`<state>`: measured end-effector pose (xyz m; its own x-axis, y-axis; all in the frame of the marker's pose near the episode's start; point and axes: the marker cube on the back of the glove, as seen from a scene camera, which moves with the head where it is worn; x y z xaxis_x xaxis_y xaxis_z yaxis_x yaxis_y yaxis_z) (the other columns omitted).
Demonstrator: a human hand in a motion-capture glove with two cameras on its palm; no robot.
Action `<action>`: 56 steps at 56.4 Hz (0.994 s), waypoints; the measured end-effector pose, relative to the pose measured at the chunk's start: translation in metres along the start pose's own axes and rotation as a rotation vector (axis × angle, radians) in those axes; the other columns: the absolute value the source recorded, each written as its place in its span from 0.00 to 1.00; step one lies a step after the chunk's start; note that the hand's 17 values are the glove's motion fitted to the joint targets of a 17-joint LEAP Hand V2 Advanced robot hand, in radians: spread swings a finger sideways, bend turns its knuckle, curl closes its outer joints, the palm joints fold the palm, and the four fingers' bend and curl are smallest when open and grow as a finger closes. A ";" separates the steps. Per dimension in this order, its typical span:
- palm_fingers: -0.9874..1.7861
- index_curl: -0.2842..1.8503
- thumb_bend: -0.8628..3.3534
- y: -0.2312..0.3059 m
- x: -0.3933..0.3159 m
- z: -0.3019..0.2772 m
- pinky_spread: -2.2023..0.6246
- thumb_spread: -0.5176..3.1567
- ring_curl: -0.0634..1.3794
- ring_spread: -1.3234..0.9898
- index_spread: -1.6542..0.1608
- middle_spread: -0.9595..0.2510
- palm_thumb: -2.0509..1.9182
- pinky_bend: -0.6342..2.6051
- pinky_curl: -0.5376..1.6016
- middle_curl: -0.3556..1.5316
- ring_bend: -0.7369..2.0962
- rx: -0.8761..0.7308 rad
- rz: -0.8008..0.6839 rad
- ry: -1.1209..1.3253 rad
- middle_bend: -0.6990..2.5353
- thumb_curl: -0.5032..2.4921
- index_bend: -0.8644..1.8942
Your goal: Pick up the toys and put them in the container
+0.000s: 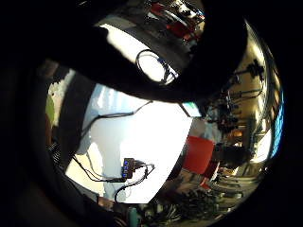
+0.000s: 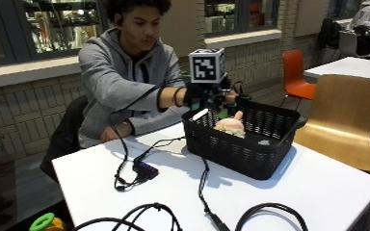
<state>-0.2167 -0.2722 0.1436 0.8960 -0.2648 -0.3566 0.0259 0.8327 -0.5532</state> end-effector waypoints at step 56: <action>0.30 0.31 0.20 0.081 0.034 0.008 0.78 0.51 0.14 0.55 0.79 0.85 0.61 0.36 0.41 0.29 0.31 -0.132 0.095 0.109 0.25 0.28 0.41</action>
<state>-0.1806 -0.2098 0.0924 0.8382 -0.2448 -0.4874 -0.1215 0.7874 -0.6043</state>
